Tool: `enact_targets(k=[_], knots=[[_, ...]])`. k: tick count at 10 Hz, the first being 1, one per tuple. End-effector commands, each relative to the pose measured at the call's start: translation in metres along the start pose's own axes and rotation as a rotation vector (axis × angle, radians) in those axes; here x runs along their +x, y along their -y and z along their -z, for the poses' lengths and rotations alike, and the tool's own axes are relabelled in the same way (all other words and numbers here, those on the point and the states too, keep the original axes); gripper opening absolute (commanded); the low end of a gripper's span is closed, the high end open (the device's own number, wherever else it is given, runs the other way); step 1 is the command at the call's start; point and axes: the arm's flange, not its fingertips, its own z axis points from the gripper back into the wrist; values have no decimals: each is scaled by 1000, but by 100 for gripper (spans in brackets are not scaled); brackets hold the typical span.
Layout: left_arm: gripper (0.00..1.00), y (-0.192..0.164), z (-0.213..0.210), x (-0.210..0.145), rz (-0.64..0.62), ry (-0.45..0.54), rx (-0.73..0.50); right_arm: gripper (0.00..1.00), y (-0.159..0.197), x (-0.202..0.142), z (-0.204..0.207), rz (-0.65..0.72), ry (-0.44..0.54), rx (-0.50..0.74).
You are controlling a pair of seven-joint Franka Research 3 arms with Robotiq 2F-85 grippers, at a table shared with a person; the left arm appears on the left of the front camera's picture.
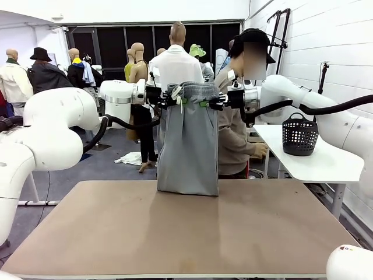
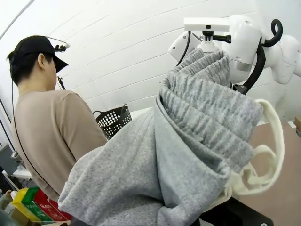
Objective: Fold the training pants.
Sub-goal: Fold the Training pants in half.
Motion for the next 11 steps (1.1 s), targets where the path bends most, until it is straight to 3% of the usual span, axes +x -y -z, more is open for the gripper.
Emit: enact_targets(k=[1, 3, 6, 9, 11], knots=[[0, 7, -15, -12, -43, 34, 35, 0, 20, -8, 25, 12, 13, 27], [0, 29, -17, -16, -90, 65, 17, 0, -3, -12, 32, 54, 6, 48], [0, 61, -16, -16, -200, 55, -23, 0, -33, -7, 41, 144, -21, 76], [0, 94, -18, -18, -320, 0, -67, 0, -59, -20, 47, 270, -53, 111], [0, 117, -16, -28, -384, 18, -77, 0, -80, -28, 45, 313, -79, 127]])
